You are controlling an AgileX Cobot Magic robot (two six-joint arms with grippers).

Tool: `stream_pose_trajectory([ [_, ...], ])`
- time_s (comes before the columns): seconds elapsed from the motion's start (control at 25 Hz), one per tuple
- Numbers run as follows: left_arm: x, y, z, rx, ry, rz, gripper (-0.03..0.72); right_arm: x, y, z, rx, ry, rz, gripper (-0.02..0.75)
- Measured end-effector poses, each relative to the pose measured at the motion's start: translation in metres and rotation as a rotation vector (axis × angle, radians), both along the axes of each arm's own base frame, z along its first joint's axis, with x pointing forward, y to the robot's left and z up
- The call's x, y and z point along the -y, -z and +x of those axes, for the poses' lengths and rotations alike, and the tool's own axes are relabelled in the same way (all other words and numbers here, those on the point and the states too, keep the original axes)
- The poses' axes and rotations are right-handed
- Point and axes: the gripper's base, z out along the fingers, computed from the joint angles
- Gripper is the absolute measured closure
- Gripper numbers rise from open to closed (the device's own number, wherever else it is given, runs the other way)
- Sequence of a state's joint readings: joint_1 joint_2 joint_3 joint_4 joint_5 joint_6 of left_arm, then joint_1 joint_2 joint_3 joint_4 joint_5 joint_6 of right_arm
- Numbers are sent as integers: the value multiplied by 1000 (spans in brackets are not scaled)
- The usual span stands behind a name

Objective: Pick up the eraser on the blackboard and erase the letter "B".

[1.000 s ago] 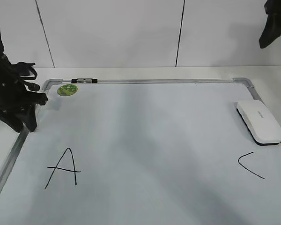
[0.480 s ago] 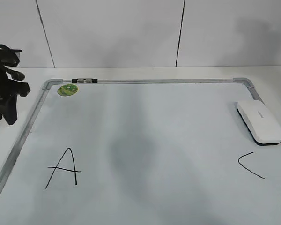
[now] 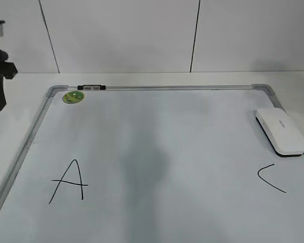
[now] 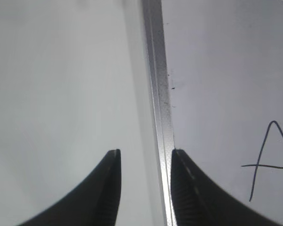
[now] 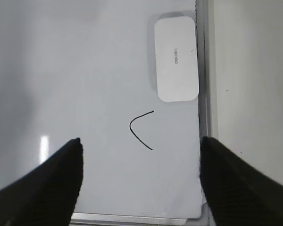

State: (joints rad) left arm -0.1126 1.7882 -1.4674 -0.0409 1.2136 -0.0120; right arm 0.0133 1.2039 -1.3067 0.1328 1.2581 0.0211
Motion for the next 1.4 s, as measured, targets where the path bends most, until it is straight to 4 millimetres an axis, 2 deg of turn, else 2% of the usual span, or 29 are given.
stream_pose_trajectory([
  [0.36,-5,-79,-44,223,3,-25,433,-3,4,-42,30,-9,43,146],
  [0.48,-8,-101,-72,293,3,-33,433,-3,4,-59,57,-9,43,147],
  [0.6,-12,-111,-106,328,3,-38,434,-1,1,-78,104,-6,24,148],
  [0.96,-23,-124,-205,466,4,-60,434,6,0,-132,236,15,-45,148],
  [1.16,-28,-120,-253,555,4,-69,435,10,16,-158,265,27,-83,150],
  [1.4,-33,-97,-301,621,5,-77,435,11,49,-172,256,-12,-119,151],
])
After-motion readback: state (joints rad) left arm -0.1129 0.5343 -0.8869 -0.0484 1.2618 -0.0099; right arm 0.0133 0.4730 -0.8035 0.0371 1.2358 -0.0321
